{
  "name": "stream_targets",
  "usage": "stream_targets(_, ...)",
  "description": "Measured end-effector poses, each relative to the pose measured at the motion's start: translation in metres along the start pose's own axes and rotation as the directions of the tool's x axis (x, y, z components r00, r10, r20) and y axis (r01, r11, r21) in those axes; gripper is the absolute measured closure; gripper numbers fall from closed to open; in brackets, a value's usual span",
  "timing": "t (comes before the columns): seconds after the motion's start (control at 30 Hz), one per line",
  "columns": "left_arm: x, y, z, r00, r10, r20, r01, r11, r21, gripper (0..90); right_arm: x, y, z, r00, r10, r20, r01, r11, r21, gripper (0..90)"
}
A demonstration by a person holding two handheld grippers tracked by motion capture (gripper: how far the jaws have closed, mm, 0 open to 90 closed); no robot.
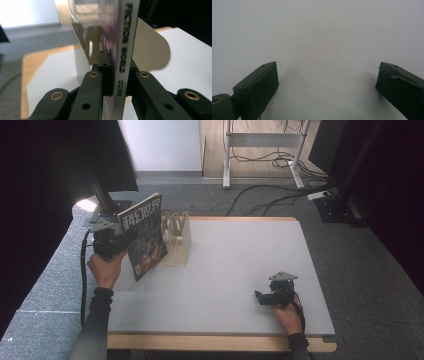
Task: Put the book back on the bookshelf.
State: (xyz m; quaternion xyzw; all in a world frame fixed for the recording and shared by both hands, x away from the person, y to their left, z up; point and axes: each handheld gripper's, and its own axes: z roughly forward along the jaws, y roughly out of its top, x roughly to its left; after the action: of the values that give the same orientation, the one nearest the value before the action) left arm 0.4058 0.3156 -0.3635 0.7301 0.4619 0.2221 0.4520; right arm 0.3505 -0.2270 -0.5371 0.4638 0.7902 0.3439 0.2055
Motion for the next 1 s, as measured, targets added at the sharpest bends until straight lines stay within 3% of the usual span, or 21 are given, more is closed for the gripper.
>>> stream_targets(0.13, -0.001, 0.004, -0.007, 0.9998, 0.018, -0.002, -0.018, 0.9954, 0.094, 81.4, 0.000, 0.000, 0.000, 1.0000, -0.001, 0.000, 0.001, 1.000, 0.000, 3.4)
stream_targets(0.27, -0.001, 0.008, -0.011, 0.9996, -0.006, 0.027, 0.000, 0.9807, 0.195, 80.5, 0.000, 0.000, 0.000, 1.0000, -0.001, 0.000, 0.001, 1.000, 0.000, 3.4)
stream_targets(0.43, -0.004, 0.006, -0.010, 0.9981, -0.018, 0.058, 0.003, 0.9669, 0.255, 79.9, 0.000, 0.000, 0.000, 1.0000, 0.000, 0.000, 0.000, 1.000, 0.000, 3.4)
stream_targets(0.57, -0.005, 0.005, -0.008, 0.9992, -0.009, 0.039, 0.000, 0.9748, 0.223, 81.9, 0.000, 0.000, 0.000, 1.0000, 0.000, 0.000, 0.000, 1.000, 0.000, 3.4)
stream_targets(0.7, -0.005, 0.006, -0.003, 0.9999, 0.011, -0.008, -0.009, 0.9820, 0.189, 82.2, 0.000, 0.000, 0.000, 1.0000, -0.001, -0.001, 0.001, 1.000, 0.000, 3.3)
stream_targets(1.0, -0.006, 0.006, 0.017, 0.9984, 0.011, -0.056, -0.004, 0.9913, 0.131, 82.0, 0.000, 0.000, 0.000, 1.0000, 0.001, -0.001, -0.001, 1.000, 0.000, 3.3)
